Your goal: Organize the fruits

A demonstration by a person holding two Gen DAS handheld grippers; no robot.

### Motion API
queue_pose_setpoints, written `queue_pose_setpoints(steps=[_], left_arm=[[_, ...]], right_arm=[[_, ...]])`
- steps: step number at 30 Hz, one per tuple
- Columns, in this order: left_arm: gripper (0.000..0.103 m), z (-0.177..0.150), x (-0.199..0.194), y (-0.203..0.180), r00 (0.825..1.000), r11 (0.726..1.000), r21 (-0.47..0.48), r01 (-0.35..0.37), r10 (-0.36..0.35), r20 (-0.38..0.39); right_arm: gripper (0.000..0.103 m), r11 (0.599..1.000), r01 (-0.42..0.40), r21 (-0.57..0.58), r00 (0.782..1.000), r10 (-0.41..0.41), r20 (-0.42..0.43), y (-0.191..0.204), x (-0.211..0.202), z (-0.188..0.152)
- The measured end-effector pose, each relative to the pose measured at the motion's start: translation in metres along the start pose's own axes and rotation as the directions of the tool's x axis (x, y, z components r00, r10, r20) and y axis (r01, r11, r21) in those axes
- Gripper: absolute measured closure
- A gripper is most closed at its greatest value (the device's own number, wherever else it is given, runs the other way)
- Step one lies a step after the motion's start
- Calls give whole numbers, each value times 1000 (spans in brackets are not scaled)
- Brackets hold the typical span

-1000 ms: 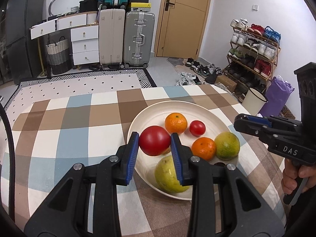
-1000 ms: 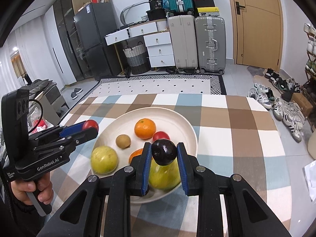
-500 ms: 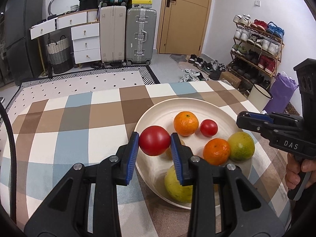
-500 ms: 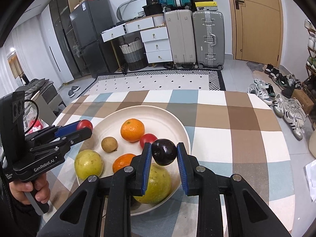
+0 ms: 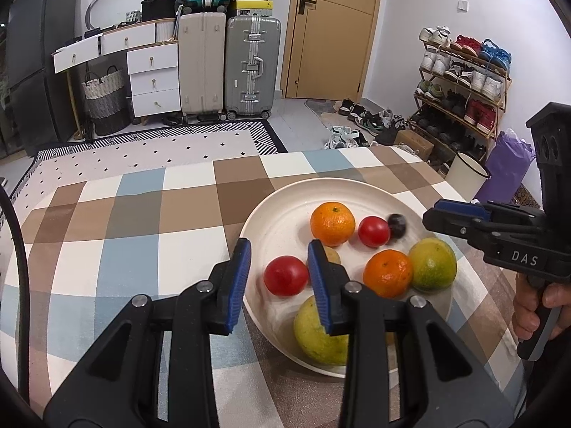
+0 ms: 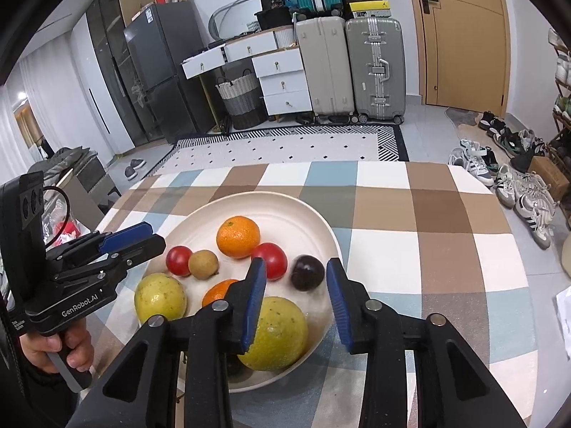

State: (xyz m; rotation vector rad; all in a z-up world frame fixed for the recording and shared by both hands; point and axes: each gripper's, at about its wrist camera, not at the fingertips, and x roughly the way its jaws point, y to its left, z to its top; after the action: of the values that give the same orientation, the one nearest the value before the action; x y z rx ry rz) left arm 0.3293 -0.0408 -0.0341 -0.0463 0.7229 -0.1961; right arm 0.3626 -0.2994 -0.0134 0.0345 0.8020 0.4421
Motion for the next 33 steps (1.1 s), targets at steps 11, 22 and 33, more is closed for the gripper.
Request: queue_pose_setpoints(steps=[11, 22, 33], left_arm=[[17, -2, -33, 6, 997, 1000, -12, -15, 15, 70], [0, -29, -86, -1, 993, 1000, 0, -31, 31, 112], [0, -69, -139, -9, 983, 998, -22, -53, 56, 174]], right_arm=[[18, 1000, -1, -18, 1000, 1, 24, 12, -15, -6], [1, 1000, -10, -28, 998, 12, 65, 23, -51, -27], [0, 997, -16, -72, 985, 28, 169, 43, -104, -63]])
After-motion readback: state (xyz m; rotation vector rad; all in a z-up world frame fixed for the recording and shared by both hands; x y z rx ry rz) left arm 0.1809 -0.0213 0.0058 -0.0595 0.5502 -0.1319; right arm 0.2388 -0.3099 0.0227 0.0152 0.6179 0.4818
